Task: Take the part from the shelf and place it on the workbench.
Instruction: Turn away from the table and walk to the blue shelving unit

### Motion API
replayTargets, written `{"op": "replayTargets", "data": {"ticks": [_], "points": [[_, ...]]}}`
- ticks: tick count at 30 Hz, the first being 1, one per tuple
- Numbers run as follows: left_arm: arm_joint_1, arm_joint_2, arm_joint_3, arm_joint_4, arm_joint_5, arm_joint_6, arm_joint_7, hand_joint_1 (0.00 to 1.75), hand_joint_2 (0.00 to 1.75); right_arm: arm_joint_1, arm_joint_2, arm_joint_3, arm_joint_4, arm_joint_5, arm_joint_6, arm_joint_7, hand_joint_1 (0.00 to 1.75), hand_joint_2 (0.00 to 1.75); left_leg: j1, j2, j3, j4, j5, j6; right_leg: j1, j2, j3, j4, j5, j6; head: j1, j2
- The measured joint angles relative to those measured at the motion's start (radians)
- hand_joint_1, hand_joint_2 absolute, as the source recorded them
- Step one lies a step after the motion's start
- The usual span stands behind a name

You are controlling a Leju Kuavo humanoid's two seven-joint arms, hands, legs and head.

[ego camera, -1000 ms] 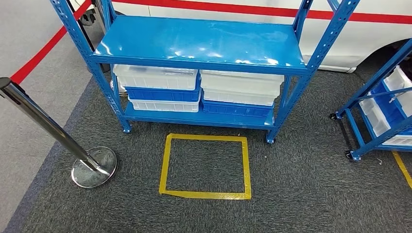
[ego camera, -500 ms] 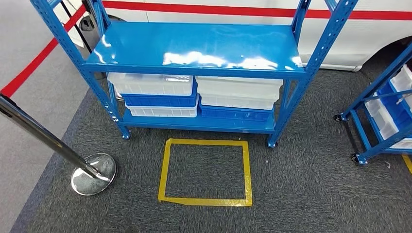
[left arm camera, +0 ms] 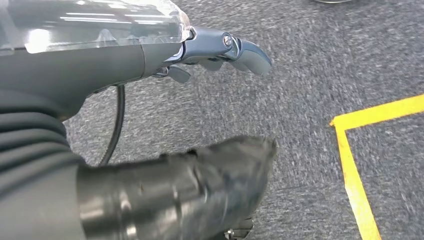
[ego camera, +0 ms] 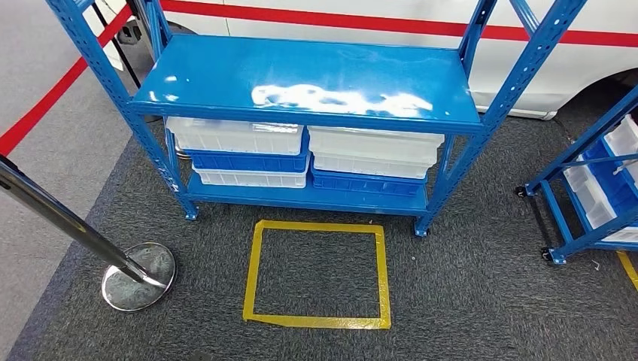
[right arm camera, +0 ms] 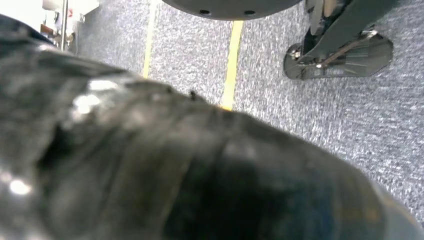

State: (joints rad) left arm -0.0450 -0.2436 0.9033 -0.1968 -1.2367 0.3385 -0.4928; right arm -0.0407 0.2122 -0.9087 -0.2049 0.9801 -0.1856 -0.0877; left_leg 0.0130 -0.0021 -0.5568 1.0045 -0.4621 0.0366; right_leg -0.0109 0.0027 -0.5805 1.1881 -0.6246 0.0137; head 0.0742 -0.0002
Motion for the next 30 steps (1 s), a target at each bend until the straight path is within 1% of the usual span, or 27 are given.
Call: {"op": "replayTargets", "data": {"ticks": [1,2,3,4,5,6,7,8,10,12,13,14,15,16,17,18,19,20,21,22,23,24,25,27,28,29,30], "points": [[0.000,-0.001,0.000,0.000,-0.002,0.004,0.001,0.00,1.75,0.000,0.000,-0.001,0.000,0.000,-0.003,0.006,0.00,0.00,0.000,0.000,0.002,0.000,-0.003,0.002,-0.001,0.000,-0.041,0.066,-0.022,0.003,0.000,0.000],[0.000,-0.001,0.000,0.000,-0.005,0.008,0.002,0.00,1.75,0.000,0.000,-0.002,0.000,0.001,-0.007,0.012,0.00,0.44,-0.001,0.000,0.005,0.001,-0.006,0.003,-0.003,0.000,-0.071,0.110,-0.026,0.006,0.000,0.000],[0.000,-0.002,-0.001,0.000,-0.008,0.013,0.003,0.00,1.75,0.000,0.000,-0.002,0.000,0.004,-0.011,0.017,0.00,0.87,-0.001,0.000,0.009,0.001,-0.010,0.003,-0.004,0.000,-0.085,0.117,-0.008,0.007,0.000,0.000],[0.001,-0.002,-0.001,0.000,-0.011,0.016,0.005,0.00,1.75,0.001,0.000,-0.003,0.000,0.008,-0.015,0.022,0.00,1.31,0.000,-0.002,0.015,0.001,-0.014,0.001,-0.005,0.000,-0.078,0.084,0.029,0.007,0.000,0.000],[0.001,-0.002,-0.001,0.000,-0.012,0.019,0.006,0.00,1.75,0.001,0.000,-0.003,0.000,0.011,-0.017,0.025,0.00,1.75,0.000,-0.003,0.023,0.002,-0.020,-0.002,-0.005,-0.001,-0.056,0.018,0.078,0.004,0.000,0.000],[0.001,-0.003,-0.002,0.000,-0.013,0.020,0.006,0.00,1.75,0.002,0.000,-0.003,0.000,0.014,-0.018,0.026,0.00,1.75,-0.002,-0.004,0.029,0.003,-0.026,-0.006,-0.004,-0.001,-0.031,-0.048,0.116,0.001,0.000,0.000],[0.000,-0.003,-0.002,0.000,-0.013,0.021,0.006,0.00,1.75,0.002,0.000,-0.003,0.000,0.016,-0.018,0.025,0.00,1.75,-0.004,-0.004,0.033,0.005,-0.031,-0.011,-0.002,-0.001,-0.009,-0.103,0.140,-0.004,0.000,0.000],[-0.001,-0.004,-0.002,0.000,-0.013,0.022,0.007,0.00,1.75,0.001,0.000,-0.003,0.000,0.016,-0.017,0.023,0.00,1.75,-0.006,-0.004,0.035,0.006,-0.035,-0.017,0.001,0.000,0.004,-0.136,0.150,-0.008,0.000,0.000],[-0.002,-0.003,-0.007,0.000,-0.007,0.022,0.009,0.00,1.75,0.000,0.000,0.000,0.000,0.011,-0.014,0.019,0.00,1.75,-0.008,-0.004,0.035,0.006,-0.038,-0.026,0.004,0.001,0.007,-0.146,0.145,-0.016,-0.001,0.000],[0.001,0.001,-0.024,-0.001,0.013,0.019,0.017,0.00,1.75,0.004,-0.003,0.013,-0.002,-0.006,-0.011,0.019,0.00,1.75,-0.007,-0.003,0.034,0.012,-0.047,-0.035,-0.001,0.000,0.011,-0.152,0.146,-0.027,-0.001,0.000],[0.003,0.004,-0.037,-0.001,0.031,0.015,0.024,0.00,1.75,0.006,-0.005,0.023,-0.004,-0.020,-0.009,0.020,0.00,1.75,-0.006,-0.003,0.026,0.035,-0.063,-0.040,-0.003,-0.001,0.014,-0.156,0.146,-0.034,-0.001,0.000],[0.007,0.007,-0.049,-0.001,0.050,0.011,0.031,0.00,1.75,0.008,-0.007,0.034,-0.006,-0.035,-0.007,0.020,0.00,1.75,-0.004,-0.003,0.007,0.078,-0.088,-0.044,-0.004,-0.003,0.017,-0.158,0.145,-0.040,-0.001,0.000],[0.012,0.011,-0.062,-0.001,0.072,0.005,0.040,0.00,1.75,0.010,-0.009,0.046,-0.009,-0.052,-0.004,0.021,0.00,1.75,-0.002,-0.002,-0.022,0.139,-0.120,-0.048,-0.004,-0.004,0.019,-0.159,0.144,-0.045,-0.001,0.000],[0.017,0.013,-0.073,-0.001,0.093,-0.001,0.048,0.00,1.75,0.011,-0.011,0.057,-0.014,-0.069,0.000,0.021,0.00,1.75,-0.002,-0.002,-0.058,0.209,-0.149,-0.051,-0.003,-0.004,0.019,-0.159,0.143,-0.047,-0.001,0.000],[0.023,0.016,-0.083,-0.001,0.111,-0.006,0.055,0.00,1.75,0.011,-0.013,0.068,-0.018,-0.083,0.004,0.022,0.00,1.75,-0.001,-0.002,-0.090,0.268,-0.167,-0.053,-0.002,-0.004,0.020,-0.158,0.142,-0.049,-0.001,0.000],[0.030,0.020,-0.095,-0.001,0.130,-0.012,0.062,0.00,1.75,0.010,-0.015,0.080,-0.023,-0.098,0.007,0.023,0.00,1.75,-0.001,-0.002,-0.109,0.297,-0.165,-0.054,-0.001,-0.004,0.022,-0.158,0.140,-0.049,-0.001,0.000],[0.038,0.023,-0.106,-0.001,0.147,-0.017,0.069,0.00,1.75,0.010,-0.018,0.092,-0.030,-0.112,0.008,0.023,0.00,1.75,-0.001,-0.002,-0.111,0.289,-0.143,-0.053,-0.001,-0.003,0.025,-0.157,0.138,-0.049,-0.001,0.000],[0.045,0.026,-0.118,-0.001,0.165,-0.023,0.077,0.00,1.75,0.010,-0.021,0.103,-0.037,-0.126,0.010,0.024,0.00,1.75,-0.001,-0.002,-0.093,0.241,-0.105,-0.051,-0.001,-0.002,0.029,-0.157,0.135,-0.048,-0.001,0.000],[0.053,0.030,-0.130,-0.001,0.185,-0.029,0.085,0.00,1.75,0.010,-0.023,0.116,-0.045,-0.142,0.014,0.025,0.00,1.75,-0.001,-0.002,-0.063,0.169,-0.062,-0.048,-0.001,-0.002,0.034,-0.157,0.131,-0.045,-0.001,0.000],[0.059,0.034,-0.142,-0.001,0.206,-0.035,0.093,0.00,1.75,0.009,-0.026,0.128,-0.053,-0.159,0.018,0.027,0.00,1.75,-0.003,-0.002,-0.034,0.101,-0.034,-0.044,0.001,-0.001,0.037,-0.155,0.128,-0.041,-0.001,0.000],[0.066,0.038,-0.157,-0.001,0.231,-0.042,0.103,0.00,1.75,0.008,-0.029,0.143,-0.062,-0.179,0.023,0.029,0.00,1.75,-0.005,-0.002,-0.012,0.051,-0.017,-0.040,0.003,-0.001,0.038,-0.154,0.125,-0.037,-0.001,0.000],[0.071,0.042,-0.173,-0.001,0.257,-0.050,0.112,0.00,1.75,0.008,-0.033,0.159,-0.069,-0.199,0.027,0.031,0.00,1.75,-0.006,-0.002,-0.002,0.025,-0.014,-0.035,0.005,-0.001,0.037,-0.154,0.124,-0.032,-0.001,0.000],[0.077,0.045,-0.190,-0.001,0.283,-0.057,0.122,0.00,1.75,0.008,-0.037,0.176,-0.076,-0.219,0.031,0.033,0.00,1.75,-0.008,-0.003,0.000,0.020,-0.018,-0.031,0.006,-0.001,0.036,-0.154,0.124,-0.027,-0.001,0.000],[0.088,0.053,-0.221,-0.001,0.327,-0.068,0.139,0.00,1.75,0.010,-0.045,0.208,-0.086,-0.254,0.038,0.036,0.00,1.75,-0.005,-0.003,0.002,0.012,-0.014,-0.020,0.005,-0.002,0.036,-0.152,0.121,-0.016,-0.001,0.000],[0.092,0.056,-0.233,-0.002,0.346,-0.073,0.146,0.00,1.75,0.012,-0.049,0.223,-0.089,-0.269,0.041,0.036,0.00,1.75,-0.003,-0.002,0.006,0.007,-0.012,-0.013,0.004,-0.002,0.032,-0.139,0.112,-0.011,0.000,0.000],[0.093,0.060,-0.246,-0.003,0.363,-0.079,0.153,0.00,1.75,0.016,-0.053,0.236,-0.091,-0.283,0.043,0.037,0.00,1.75,-0.001,-0.001,0.008,0.002,-0.009,-0.007,0.004,-0.002,0.017,-0.105,0.091,-0.006,0.000,0.000],[0.093,0.063,-0.260,-0.005,0.382,-0.084,0.160,0.00,1.75,0.020,-0.057,0.251,-0.093,-0.299,0.045,0.038,0.00,1.75,0.000,0.000,0.010,-0.001,-0.008,-0.003,0.001,-0.002,-0.007,-0.053,0.063,-0.002,0.000,0.000]]}}
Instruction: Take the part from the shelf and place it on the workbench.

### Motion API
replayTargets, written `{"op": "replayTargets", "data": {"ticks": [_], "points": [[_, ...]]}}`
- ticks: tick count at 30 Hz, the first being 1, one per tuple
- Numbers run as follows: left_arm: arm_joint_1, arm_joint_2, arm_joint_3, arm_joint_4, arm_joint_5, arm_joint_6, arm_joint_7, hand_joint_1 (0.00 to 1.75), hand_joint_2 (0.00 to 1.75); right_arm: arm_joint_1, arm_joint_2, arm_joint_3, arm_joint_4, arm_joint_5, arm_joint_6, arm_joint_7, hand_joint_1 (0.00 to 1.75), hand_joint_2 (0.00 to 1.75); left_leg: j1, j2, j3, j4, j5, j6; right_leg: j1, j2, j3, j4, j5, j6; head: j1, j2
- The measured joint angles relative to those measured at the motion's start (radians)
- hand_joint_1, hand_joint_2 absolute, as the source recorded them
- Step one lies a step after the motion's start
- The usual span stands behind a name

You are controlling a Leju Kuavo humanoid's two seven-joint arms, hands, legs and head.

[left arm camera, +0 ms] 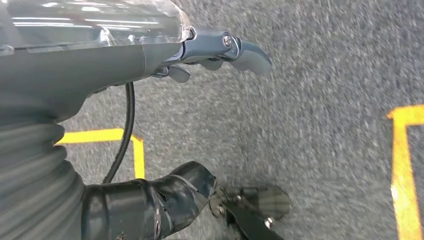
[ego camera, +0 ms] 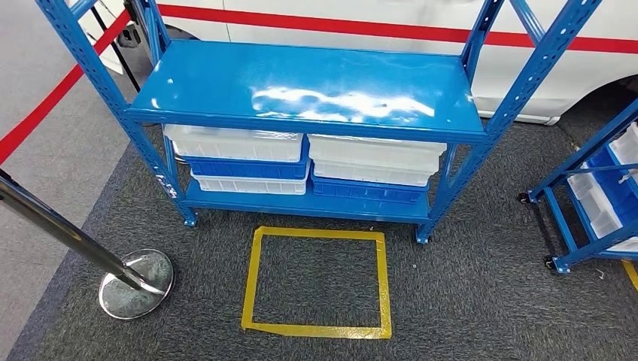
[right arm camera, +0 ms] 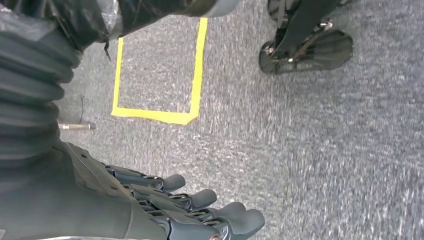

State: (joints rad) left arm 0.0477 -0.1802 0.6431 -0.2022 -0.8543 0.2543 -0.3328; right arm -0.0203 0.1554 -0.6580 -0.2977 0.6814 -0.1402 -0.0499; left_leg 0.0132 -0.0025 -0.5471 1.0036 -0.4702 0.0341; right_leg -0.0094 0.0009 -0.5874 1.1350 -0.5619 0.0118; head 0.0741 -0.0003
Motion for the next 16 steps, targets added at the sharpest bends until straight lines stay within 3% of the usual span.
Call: {"op": "replayTargets", "data": {"ticks": [2,3,4,5,7,9,13,15,16], "points": [[-0.001,0.009,-0.033,-0.012,0.044,-0.013,0.017,0.00,0.87,0.015,-0.006,0.032,0.000,-0.036,0.008,0.002,0.00,1.75,-0.001,0.001,0.000,0.000,-0.001,0.004,-0.002,0.000,-0.062,0.122,-0.056,0.006,0.000,0.000],[-0.002,0.013,-0.051,-0.022,0.070,-0.021,0.027,0.00,0.44,0.025,-0.010,0.051,0.000,-0.057,0.012,0.004,0.00,1.75,-0.002,0.001,0.000,0.000,-0.002,0.005,-0.004,0.000,-0.081,0.157,-0.062,0.008,0.000,0.000],[-0.003,0.018,-0.069,-0.033,0.096,-0.028,0.037,0.00,0.00,0.037,-0.014,0.069,0.001,-0.077,0.017,0.006,0.00,1.31,-0.002,0.001,0.001,0.001,-0.004,0.005,-0.005,0.000,-0.085,0.161,-0.050,0.009,0.000,0.000],[-0.005,0.022,-0.085,-0.045,0.120,-0.035,0.046,0.00,0.00,0.049,-0.017,0.086,0.003,-0.096,0.020,0.008,0.00,0.87,-0.002,0.000,0.004,0.002,-0.006,0.005,-0.006,0.000,-0.070,0.126,-0.021,0.008,0.000,0.000],[-0.011,0.030,-0.118,-0.071,0.165,-0.047,0.062,0.00,0.00,0.072,-0.025,0.118,0.008,-0.131,0.028,0.012,0.00,0.00,-0.004,-0.002,0.008,0.004,-0.011,-0.001,-0.005,0.000,-0.011,-0.003,0.046,0.003,0.000,0.000],[-0.016,0.039,-0.151,-0.093,0.208,-0.060,0.078,0.00,0.00,0.089,-0.033,0.150,0.012,-0.165,0.035,0.015,0.00,0.00,-0.008,-0.002,0.009,0.007,-0.017,-0.012,-0.001,0.001,0.025,-0.087,0.073,-0.006,0.000,0.000],[-0.014,0.060,-0.217,-0.115,0.296,-0.086,0.113,0.00,0.00,0.110,-0.047,0.217,0.012,-0.236,0.049,0.018,0.00,0.00,-0.008,-0.001,0.008,0.019,-0.031,-0.033,-0.002,0.002,0.031,-0.106,0.073,-0.029,-0.001,0.000],[-0.002,0.069,-0.246,-0.118,0.340,-0.099,0.130,0.00,0.00,0.111,-0.053,0.247,0.006,-0.270,0.054,0.019,0.00,0.87,-0.005,-0.001,-0.025,0.096,-0.082,-0.042,-0.005,-0.001,0.035,-0.113,0.075,-0.042,-0.001,0.000],[0.002,0.070,-0.254,-0.118,0.351,-0.102,0.134,0.00,0.00,0.110,-0.055,0.253,0.004,-0.278,0.055,0.019,0.00,1.16,-0.005,-0.001,-0.037,0.122,-0.099,-0.043,-0.005,-0.002,0.035,-0.114,0.075,-0.045,-0.001,0.000]]}}
